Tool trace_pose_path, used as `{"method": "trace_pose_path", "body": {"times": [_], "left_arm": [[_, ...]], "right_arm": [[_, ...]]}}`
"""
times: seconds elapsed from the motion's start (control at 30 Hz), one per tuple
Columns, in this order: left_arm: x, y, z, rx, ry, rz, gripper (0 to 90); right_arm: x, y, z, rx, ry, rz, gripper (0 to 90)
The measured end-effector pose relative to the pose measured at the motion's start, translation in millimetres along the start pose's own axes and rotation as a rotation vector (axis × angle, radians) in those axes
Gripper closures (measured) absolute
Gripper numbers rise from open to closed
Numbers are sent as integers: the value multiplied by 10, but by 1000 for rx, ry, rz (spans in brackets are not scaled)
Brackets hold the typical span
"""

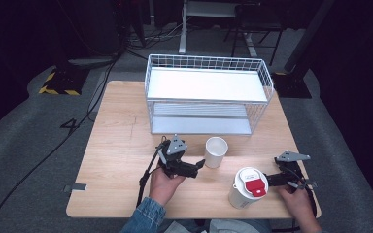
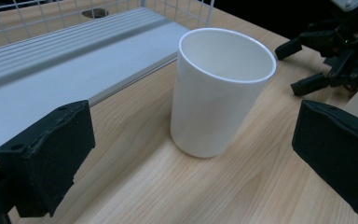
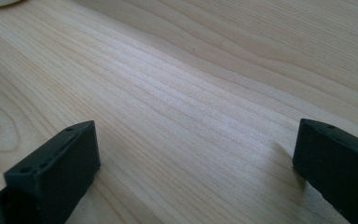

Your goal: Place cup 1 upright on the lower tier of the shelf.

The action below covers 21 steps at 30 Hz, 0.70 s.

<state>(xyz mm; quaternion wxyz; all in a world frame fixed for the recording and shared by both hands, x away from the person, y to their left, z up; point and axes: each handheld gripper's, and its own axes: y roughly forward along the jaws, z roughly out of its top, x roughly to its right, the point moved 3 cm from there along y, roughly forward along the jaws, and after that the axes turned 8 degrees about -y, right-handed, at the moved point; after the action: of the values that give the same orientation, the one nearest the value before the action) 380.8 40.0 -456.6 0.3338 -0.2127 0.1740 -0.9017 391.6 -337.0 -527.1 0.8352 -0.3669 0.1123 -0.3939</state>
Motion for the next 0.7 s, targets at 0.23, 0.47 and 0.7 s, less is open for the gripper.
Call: {"method": "trace_pose_path", "body": {"times": [0.23,0.47,0.7], "left_arm": [[18,214,-16,44,7,-51,0],[38,427,-45,51,14,-74,0],[49,598,-86,44,9,-73,0]], "right_arm": [[0,0,0,0,0,0,7],[0,0,0,0,0,0,7],[0,0,0,0,0,0,7]]}}
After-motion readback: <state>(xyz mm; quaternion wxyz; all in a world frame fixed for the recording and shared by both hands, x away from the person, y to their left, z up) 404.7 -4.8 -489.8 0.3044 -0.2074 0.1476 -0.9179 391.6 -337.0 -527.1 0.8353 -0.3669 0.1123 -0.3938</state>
